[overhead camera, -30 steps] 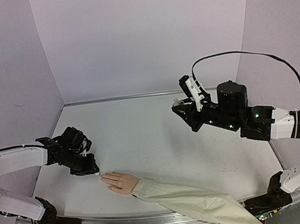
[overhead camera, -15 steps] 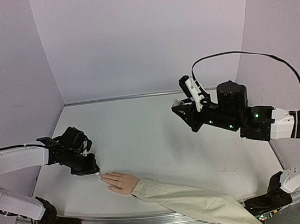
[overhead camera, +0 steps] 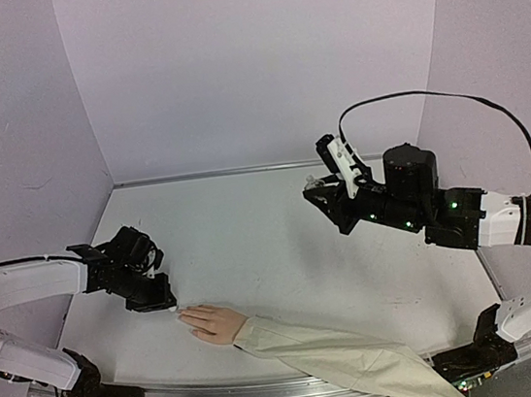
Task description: Paint the nails
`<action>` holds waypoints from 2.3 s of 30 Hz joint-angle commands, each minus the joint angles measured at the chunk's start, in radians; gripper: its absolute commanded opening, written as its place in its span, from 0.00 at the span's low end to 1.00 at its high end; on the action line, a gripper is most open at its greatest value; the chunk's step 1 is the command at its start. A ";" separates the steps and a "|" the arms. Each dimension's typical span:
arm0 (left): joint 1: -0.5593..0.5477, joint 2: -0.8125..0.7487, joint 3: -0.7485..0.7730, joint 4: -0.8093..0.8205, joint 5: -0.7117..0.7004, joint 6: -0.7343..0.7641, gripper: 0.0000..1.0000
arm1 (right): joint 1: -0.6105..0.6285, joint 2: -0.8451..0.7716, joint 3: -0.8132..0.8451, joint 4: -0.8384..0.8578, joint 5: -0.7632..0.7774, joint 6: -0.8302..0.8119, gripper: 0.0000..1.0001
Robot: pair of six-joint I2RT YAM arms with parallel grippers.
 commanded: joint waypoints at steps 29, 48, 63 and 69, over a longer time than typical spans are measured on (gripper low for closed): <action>0.007 -0.115 0.051 -0.070 -0.061 0.019 0.00 | 0.000 0.000 0.055 0.054 -0.004 0.013 0.00; 0.006 -0.048 0.044 -0.029 0.044 0.023 0.00 | 0.000 -0.013 0.042 0.062 -0.007 0.012 0.00; 0.006 -0.017 0.035 0.002 0.044 0.027 0.00 | 0.000 -0.010 0.042 0.062 -0.002 0.013 0.00; 0.006 -0.022 0.023 -0.001 0.045 0.020 0.00 | 0.000 -0.004 0.045 0.062 -0.004 0.013 0.00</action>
